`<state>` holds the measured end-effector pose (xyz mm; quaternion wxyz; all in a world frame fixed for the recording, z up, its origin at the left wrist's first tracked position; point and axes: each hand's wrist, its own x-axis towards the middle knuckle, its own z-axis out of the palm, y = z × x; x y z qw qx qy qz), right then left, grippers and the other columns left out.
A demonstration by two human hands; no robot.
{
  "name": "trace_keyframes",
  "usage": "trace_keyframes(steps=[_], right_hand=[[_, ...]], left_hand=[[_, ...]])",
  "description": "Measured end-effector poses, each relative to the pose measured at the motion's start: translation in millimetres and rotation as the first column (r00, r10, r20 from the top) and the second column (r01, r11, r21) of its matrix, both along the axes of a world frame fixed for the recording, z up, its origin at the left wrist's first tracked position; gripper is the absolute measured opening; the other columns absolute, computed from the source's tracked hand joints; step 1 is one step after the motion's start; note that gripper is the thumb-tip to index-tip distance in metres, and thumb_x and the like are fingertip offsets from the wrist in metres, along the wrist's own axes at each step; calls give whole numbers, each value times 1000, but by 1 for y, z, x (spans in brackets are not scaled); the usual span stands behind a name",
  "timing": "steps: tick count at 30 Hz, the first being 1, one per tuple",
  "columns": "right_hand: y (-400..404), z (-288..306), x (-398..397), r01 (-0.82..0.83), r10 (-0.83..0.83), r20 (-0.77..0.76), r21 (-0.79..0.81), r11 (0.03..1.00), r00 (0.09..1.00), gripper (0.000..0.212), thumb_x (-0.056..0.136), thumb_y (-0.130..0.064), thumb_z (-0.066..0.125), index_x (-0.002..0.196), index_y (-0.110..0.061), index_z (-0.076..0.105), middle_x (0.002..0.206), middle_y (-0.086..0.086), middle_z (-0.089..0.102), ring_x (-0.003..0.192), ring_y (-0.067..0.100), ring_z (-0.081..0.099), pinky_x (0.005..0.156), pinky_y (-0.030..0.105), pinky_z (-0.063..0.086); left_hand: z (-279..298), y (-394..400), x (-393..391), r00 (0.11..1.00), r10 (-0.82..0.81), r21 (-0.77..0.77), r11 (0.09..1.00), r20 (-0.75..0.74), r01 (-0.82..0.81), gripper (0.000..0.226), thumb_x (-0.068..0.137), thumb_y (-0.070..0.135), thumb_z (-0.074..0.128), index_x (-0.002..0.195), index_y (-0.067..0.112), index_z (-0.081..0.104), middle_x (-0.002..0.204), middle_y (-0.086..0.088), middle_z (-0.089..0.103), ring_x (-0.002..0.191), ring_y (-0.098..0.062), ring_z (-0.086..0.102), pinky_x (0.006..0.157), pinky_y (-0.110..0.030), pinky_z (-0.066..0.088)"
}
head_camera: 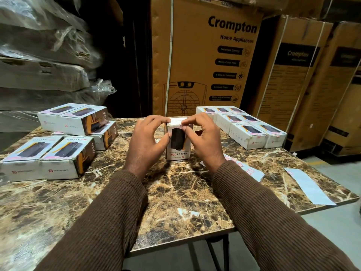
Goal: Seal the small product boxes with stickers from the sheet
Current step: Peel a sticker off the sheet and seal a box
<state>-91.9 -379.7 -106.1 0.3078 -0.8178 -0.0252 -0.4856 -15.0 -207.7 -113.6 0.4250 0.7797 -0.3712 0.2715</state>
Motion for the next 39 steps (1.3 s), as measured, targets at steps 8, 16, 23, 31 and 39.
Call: trace_keyframes(steps=[8, 16, 23, 31, 39], right_hand=[[-3, -1, 2, 2, -2, 2, -9, 1000, 1000, 9, 96, -14, 71, 102, -17, 76, 104, -6, 65, 104, 11, 61, 81, 35, 58], [-5, -1, 0, 7, -8, 16, 12, 1000, 1000, 12, 98, -11, 68, 105, -14, 77, 106, -5, 69, 105, 8, 64, 89, 32, 57], [-9, -4, 5, 21, -21, 0, 8, 1000, 1000, 13, 98, -12, 69, 107, -15, 77, 109, -5, 69, 108, 13, 63, 88, 42, 59], [-7, -2, 2, 42, -42, -12, 8, 999, 999, 24, 96, -14, 67, 118, -18, 73, 117, -4, 66, 114, 16, 58, 89, 43, 58], [-9, -4, 0, 2, 26, -167, 165, 986, 986, 30, 97, -17, 69, 125, -27, 66, 124, -3, 60, 114, 12, 58, 99, 43, 56]], left_hand=[[0, 0, -1, 1000, -8, -2, 1000, -6, 8, 37, 95, 26, 72, 131, 24, 68, 132, 10, 63, 125, -14, 50, 102, -38, 43], [-1, 1, -4, 999, -38, 2, 999, -24, 38, 43, 94, 23, 70, 137, 21, 64, 138, 6, 61, 130, -14, 53, 111, -49, 48], [-3, -1, -6, 997, -25, 24, 999, -67, 27, 55, 92, 21, 75, 144, 26, 57, 142, 4, 54, 127, -11, 50, 109, -42, 48], [-12, -6, -4, 950, 6, 81, 996, -311, 20, 78, 90, 33, 81, 152, 27, 35, 147, -6, 55, 131, -20, 54, 107, -50, 51], [-14, -10, -12, 875, -60, 67, 992, -481, 105, 48, 97, 22, 74, 135, 24, 44, 126, 2, 68, 109, -16, 66, 96, -40, 57]])
